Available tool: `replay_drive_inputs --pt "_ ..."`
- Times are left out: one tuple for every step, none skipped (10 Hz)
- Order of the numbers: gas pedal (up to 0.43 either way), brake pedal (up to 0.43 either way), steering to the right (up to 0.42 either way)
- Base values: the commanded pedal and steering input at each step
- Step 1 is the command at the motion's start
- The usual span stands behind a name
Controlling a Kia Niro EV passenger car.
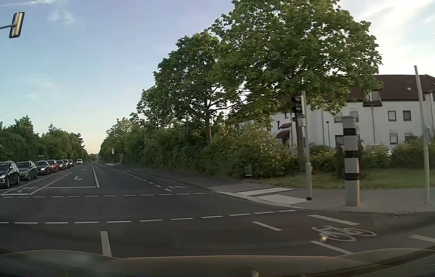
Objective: Follow the waypoints while adhering to traffic rules and regulations
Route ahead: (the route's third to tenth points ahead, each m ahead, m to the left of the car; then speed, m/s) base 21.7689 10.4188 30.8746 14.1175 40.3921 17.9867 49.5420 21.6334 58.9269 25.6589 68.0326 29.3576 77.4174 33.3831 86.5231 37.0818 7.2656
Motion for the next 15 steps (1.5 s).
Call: replay_drive_inputs --pt "0.280 0.000 -0.183" --pt "0.280 0.000 -0.175" --pt "0.280 0.000 -0.167" --pt "0.280 0.000 -0.157" --pt "0.280 0.000 -0.148" --pt "0.280 0.000 -0.138" --pt "0.280 0.000 -0.131" --pt "0.280 0.000 -0.124" --pt "0.280 0.000 -0.115" --pt "0.280 0.000 -0.105" --pt "0.280 0.000 -0.096" --pt "0.280 0.000 -0.090" --pt "0.280 0.000 -0.085" --pt "0.280 0.000 -0.079" --pt "0.280 0.000 -0.071"
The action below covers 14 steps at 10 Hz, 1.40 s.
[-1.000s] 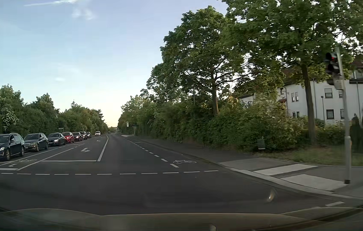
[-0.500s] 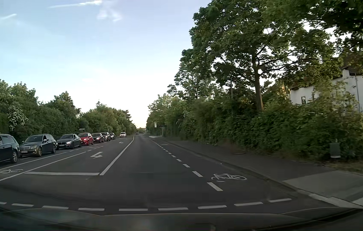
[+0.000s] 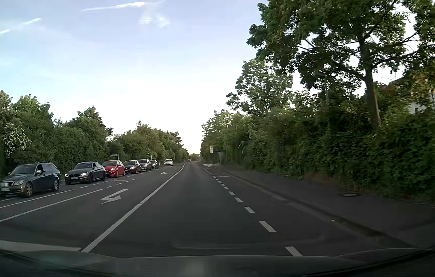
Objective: Follow the waypoints while adhering to traffic rules and regulations
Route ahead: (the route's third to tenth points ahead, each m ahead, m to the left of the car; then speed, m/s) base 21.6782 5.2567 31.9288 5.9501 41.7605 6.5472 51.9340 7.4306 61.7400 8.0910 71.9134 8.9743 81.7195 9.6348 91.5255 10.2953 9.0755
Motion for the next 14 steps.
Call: replay_drive_inputs --pt "0.280 0.000 -0.059" --pt "0.280 0.000 -0.050" --pt "0.280 0.000 -0.043" --pt "0.280 0.000 -0.035" --pt "0.280 0.000 -0.028" --pt "0.280 0.000 -0.021" --pt "0.280 0.000 -0.018" --pt "0.280 0.000 -0.016" --pt "0.280 0.000 -0.012" --pt "0.280 0.000 -0.011" --pt "0.280 0.000 -0.010" --pt "0.280 0.000 -0.010" --pt "0.280 0.000 -0.010" --pt "0.280 0.000 -0.010"
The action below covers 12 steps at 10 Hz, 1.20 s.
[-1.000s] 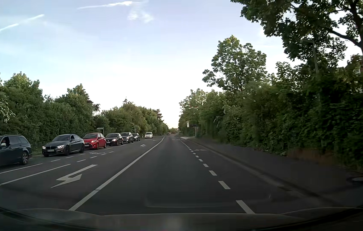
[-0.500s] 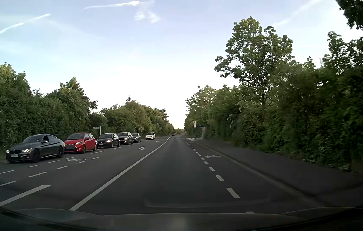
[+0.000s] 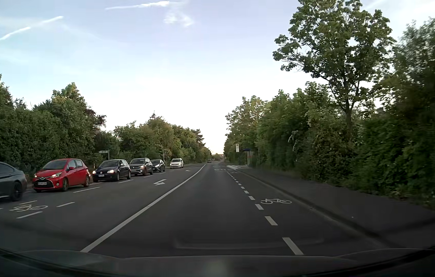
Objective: Follow the waypoints while adhering to traffic rules and regulations
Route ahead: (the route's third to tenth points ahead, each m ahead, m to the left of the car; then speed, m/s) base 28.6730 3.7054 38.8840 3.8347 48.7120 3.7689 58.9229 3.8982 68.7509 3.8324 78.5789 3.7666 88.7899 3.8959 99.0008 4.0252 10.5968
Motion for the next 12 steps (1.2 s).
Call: replay_drive_inputs --pt "0.280 0.000 -0.009" --pt "0.280 0.000 -0.008" --pt "0.280 0.000 -0.006" --pt "0.268 0.000 -0.005" --pt "0.248 0.000 -0.005" --pt "0.228 0.000 -0.005" --pt "0.209 0.000 -0.005" --pt "0.189 0.000 -0.005" --pt "0.177 0.000 -0.005" --pt "0.177 0.000 -0.005" --pt "0.169 0.000 -0.005" --pt "0.157 0.000 -0.004"
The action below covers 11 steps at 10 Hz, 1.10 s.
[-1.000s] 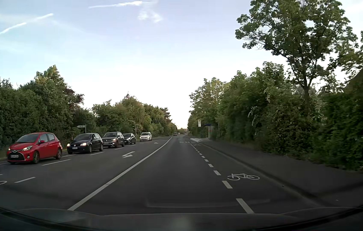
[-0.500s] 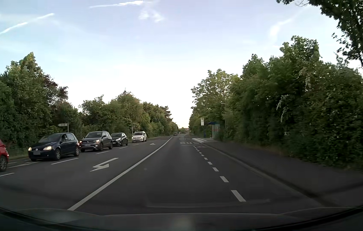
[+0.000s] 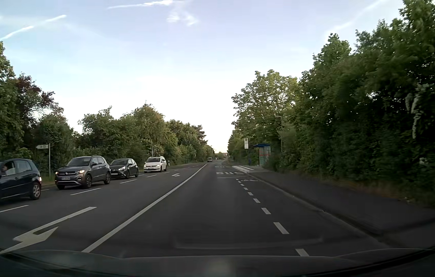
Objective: Follow the waypoints while adhering to traffic rules and regulations
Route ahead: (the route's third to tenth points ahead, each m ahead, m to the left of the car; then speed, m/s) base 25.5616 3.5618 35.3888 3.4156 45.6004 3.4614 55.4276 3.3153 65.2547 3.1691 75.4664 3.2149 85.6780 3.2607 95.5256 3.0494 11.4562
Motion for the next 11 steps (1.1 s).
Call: replay_drive_inputs --pt "0.157 0.000 -0.005" --pt "0.138 0.000 -0.005" --pt "0.130 0.000 -0.004" --pt "0.130 0.000 -0.005" --pt "0.130 0.000 -0.005" --pt "0.130 0.000 -0.005" --pt "0.118 0.000 -0.005" --pt "0.110 0.000 -0.007" --pt "0.110 0.000 -0.007" --pt "0.098 0.000 -0.007" --pt "0.098 0.000 -0.007"
